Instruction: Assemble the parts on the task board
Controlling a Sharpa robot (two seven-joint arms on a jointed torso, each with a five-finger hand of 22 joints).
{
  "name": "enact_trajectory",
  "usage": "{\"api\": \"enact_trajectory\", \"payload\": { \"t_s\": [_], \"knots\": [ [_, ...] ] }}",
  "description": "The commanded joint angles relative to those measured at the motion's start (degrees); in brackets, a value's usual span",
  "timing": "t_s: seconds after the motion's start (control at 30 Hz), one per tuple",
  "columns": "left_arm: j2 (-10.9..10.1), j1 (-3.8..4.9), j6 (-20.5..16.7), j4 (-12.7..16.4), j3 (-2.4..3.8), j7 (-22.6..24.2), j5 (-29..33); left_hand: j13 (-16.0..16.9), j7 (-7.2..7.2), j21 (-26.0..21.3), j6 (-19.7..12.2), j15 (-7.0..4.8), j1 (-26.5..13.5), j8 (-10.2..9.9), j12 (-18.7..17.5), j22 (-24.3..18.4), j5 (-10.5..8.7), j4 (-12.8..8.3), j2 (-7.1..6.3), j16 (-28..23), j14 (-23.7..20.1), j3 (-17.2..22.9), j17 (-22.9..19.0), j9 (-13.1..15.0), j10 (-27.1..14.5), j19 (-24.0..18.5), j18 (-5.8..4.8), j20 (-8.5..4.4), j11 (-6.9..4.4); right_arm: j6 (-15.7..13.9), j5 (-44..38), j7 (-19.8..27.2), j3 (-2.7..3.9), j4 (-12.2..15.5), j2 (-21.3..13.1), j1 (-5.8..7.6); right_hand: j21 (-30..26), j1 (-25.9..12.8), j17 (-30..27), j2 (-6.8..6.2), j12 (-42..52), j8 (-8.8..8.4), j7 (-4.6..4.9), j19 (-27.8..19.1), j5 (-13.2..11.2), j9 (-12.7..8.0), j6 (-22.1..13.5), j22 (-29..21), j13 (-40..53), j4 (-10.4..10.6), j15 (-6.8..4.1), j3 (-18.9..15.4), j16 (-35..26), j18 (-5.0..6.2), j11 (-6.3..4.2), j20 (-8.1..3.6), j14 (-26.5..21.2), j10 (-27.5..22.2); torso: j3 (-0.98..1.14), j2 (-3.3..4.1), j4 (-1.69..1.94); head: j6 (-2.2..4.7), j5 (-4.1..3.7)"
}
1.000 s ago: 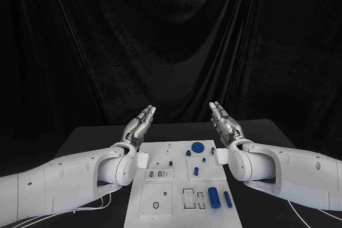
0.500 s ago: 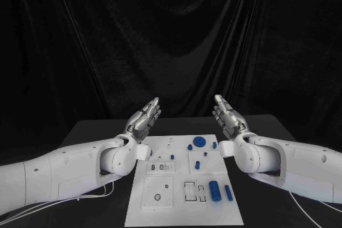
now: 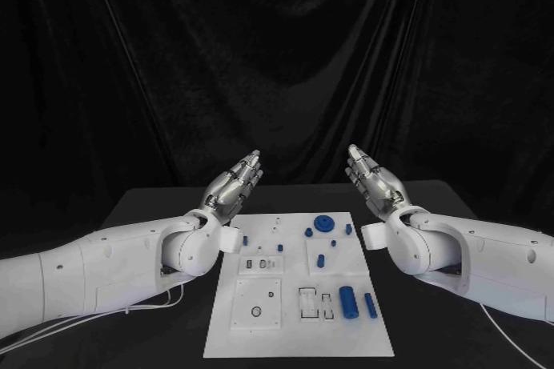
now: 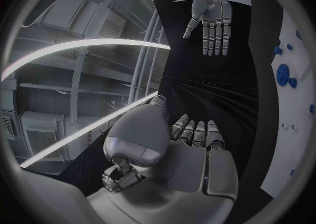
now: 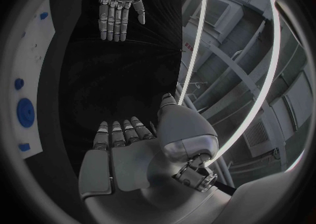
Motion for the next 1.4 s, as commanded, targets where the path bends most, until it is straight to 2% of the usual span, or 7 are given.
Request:
{"api": "enact_trajectory", "payload": {
  "t_s": [0.03, 0.27, 0.4, 0.6, 0.77, 0.87, 1.4],
  "knots": [
    [-0.79, -0.01, -0.92, -0.31, 0.06, 8.57, -6.13, -0.09, 0.3, -0.33, 0.43, -1.55, 1.0, 0.24, -0.38, -0.1, 1.25, 0.15, -0.02, -0.21, 0.08, 0.26, -0.06, 0.09, 0.0, 0.04, 0.15, -0.95, 0.59, 1.32, -18.26, -0.1, 0.05, -1.13, -0.44, 0.15, -0.37, 5.32, -0.09, -1.38, -0.27, 0.31, 1.52, 0.02, 2.29, 0.15, 0.76, -0.1, -0.08, 2.04, -0.12, 0.57, -0.22, 0.7, 2.27, 2.79, -0.02, 0.05, 0.0, -0.02, -0.07, -1.35, 0.51],
    [-2.8, -0.01, -1.65, -1.32, 0.05, 9.06, -10.53, -0.09, 0.93, -0.33, 1.46, -0.89, 3.96, 0.39, -0.38, -0.1, 4.38, -0.11, -0.58, -0.21, 0.08, 0.94, -0.06, 0.21, 0.0, 0.04, 0.06, -0.34, 1.22, 3.37, -30.87, -3.57, 0.05, -3.35, -0.92, 1.3, -0.37, 11.41, -0.09, -3.53, -0.27, 0.72, 4.69, 0.02, 2.27, 0.5, 3.63, -0.1, -0.08, 3.49, 4.39, 0.91, -0.22, 0.93, 5.41, 8.81, -0.02, 0.05, 0.0, -0.06, -0.06, -4.94, 1.37],
    [-4.08, 0.01, -1.84, -1.65, 0.05, 9.61, -11.95, -0.09, 1.46, -0.33, 2.94, -0.43, 5.51, 0.62, -0.38, -0.1, 5.76, -0.26, -0.93, -0.21, 0.08, 1.34, -0.06, 0.38, 0.0, 0.04, 0.2, 0.23, 1.72, 4.25, -38.83, -7.03, 0.05, -4.25, -1.34, 2.91, 1.22, 16.32, -0.05, -4.58, -0.08, 1.41, 6.67, 2.25, 4.31, 0.95, 7.49, 0.99, 0.12, 0.89, 10.55, 1.9, -0.18, 0.99, 7.54, 14.3, 0.07, 0.62, 0.0, -0.03, -0.1, -7.12, 1.45],
    [-6.0, 0.07, -2.73, -1.23, 0.06, 11.1, -14.18, -0.09, 1.75, -0.33, 4.14, 0.1, 6.68, 0.77, -0.38, -0.1, 6.53, -0.16, -1.37, -0.21, 0.08, 1.54, -0.06, 0.49, 0.0, 0.04, 0.39, 0.97, 2.05, 4.3, -52.17, -12.49, 0.05, -4.67, -1.64, 6.29, 12.91, 24.64, 3.68, -5.04, 1.45, 2.07, 6.73, 29.8, 5.89, 1.52, 14.32, 6.24, 1.59, -6.12, 15.35, 6.14, 5.11, -2.23, 12.81, 15.06, 22.68, 8.16, 0.0, 0.12, -0.06, -9.15, 0.79],
    [-8.47, 0.2, -4.03, 0.4, 0.07, 12.85, -17.45, -0.09, 1.8, -0.33, 5.54, 0.32, 7.84, 0.9, -0.38, -0.1, 6.98, 0.03, -1.97, -0.21, 0.08, 1.57, -0.06, 0.6, 0.0, 0.04, 1.03, 1.88, 2.15, 5.46, -66.7, -18.49, 0.05, -4.05, -1.48, 10.03, 15.16, 26.48, 6.75, -6.96, 2.48, 2.84, 7.61, 46.53, 3.89, 2.12, 21.68, 6.08, 2.92, -8.52, 12.59, 10.4, 10.16, 0.4, 13.65, 14.49, 48.69, 18.09, -0.02, 0.61, 0.24, -9.15, 0.71],
    [-9.63, 0.3, -3.92, 1.29, 0.07, 13.53, -18.72, -0.09, 1.97, -0.33, 6.14, 0.57, 8.38, 0.93, -0.38, -0.1, 7.14, 0.04, -2.16, -0.21, 0.08, 1.59, -0.06, 0.64, 0.0, 0.04, 1.39, 2.47, 2.35, 4.02, -78.92, -20.79, 0.05, -2.95, -1.66, 11.99, 16.43, 23.57, 8.01, -8.03, 7.11, 6.27, 8.39, 56.91, -2.43, 3.9, 38.18, 5.96, 5.75, -5.42, 8.81, 10.15, 12.46, 1.0, 13.39, 11.42, 60.11, 40.1, -0.14, 1.21, 0.31, -9.15, 0.99],
    [-12.3, 0.77, -3.45, 4.66, 0.08, 15.03, -19.68, -0.09, 2.27, -0.33, 6.88, 1.33, 9.49, 0.91, -0.38, -0.1, 7.6, -0.08, -2.3, -0.21, 0.08, 1.83, -0.06, 0.69, 0.0, 0.04, 2.2, 4.07, 2.75, 12.88, -102.26, -29.22, 0.05, 1.48, -2.11, 15.24, 26.35, 28.52, 22.31, -12.31, 3.26, 3.03, 4.13, 82.46, -4.35, 3.22, 42.65, 11.58, 3.68, -8.47, -0.4, 15.07, 28.13, 0.61, 7.79, 2.1, 85.72, 52.26, -0.44, 6.7, 1.2, -7.21, 0.44]
  ]
}}
